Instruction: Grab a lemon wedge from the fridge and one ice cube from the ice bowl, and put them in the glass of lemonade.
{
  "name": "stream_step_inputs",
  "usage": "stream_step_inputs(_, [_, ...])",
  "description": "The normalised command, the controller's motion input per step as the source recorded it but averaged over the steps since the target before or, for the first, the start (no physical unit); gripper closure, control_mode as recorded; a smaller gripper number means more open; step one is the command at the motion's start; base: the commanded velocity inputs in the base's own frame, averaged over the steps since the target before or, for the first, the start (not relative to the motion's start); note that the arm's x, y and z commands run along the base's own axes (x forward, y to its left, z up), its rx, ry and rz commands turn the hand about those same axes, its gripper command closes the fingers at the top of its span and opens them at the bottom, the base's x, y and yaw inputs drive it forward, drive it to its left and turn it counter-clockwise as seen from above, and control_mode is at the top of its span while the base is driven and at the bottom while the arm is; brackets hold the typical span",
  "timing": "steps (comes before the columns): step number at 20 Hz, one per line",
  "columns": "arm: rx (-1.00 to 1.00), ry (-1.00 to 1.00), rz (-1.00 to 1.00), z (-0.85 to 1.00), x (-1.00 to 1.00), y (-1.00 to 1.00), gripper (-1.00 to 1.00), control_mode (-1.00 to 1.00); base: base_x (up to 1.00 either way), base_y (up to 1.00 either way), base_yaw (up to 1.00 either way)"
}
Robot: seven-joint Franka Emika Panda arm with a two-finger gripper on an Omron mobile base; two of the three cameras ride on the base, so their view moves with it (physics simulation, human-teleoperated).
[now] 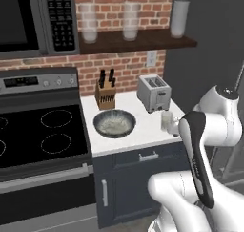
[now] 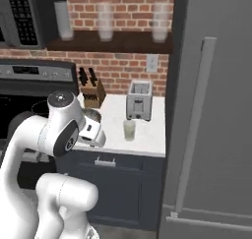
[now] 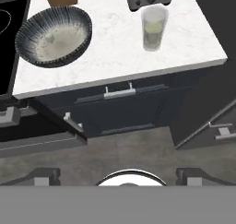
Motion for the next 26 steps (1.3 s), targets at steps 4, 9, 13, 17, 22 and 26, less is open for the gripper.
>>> stream_step_inputs(4, [0.0, 0.0, 0.0, 0.0, 0.0, 0.0, -1.0, 1.0, -0.57, -0.11, -0.6])
stream_step_inputs(9, [0.0, 0.0, 0.0, 0.0, 0.0, 0.0, -1.0, 1.0, -0.1, -0.24, -0.62])
stream_step_inputs(13, [0.0, 0.0, 0.0, 0.0, 0.0, 0.0, -1.0, 1.0, 0.02, -0.5, -0.4])
stream_step_inputs(17, [0.0, 0.0, 0.0, 0.0, 0.0, 0.0, -1.0, 1.0, 0.12, -0.47, -0.22])
stream_step_inputs(22, [0.0, 0.0, 0.0, 0.0, 0.0, 0.0, -1.0, 1.0, 0.18, -0.09, -0.12])
stream_step_inputs(26, [0.0, 0.0, 0.0, 0.0, 0.0, 0.0, -1.0, 1.0, 0.0, 0.32, -0.02])
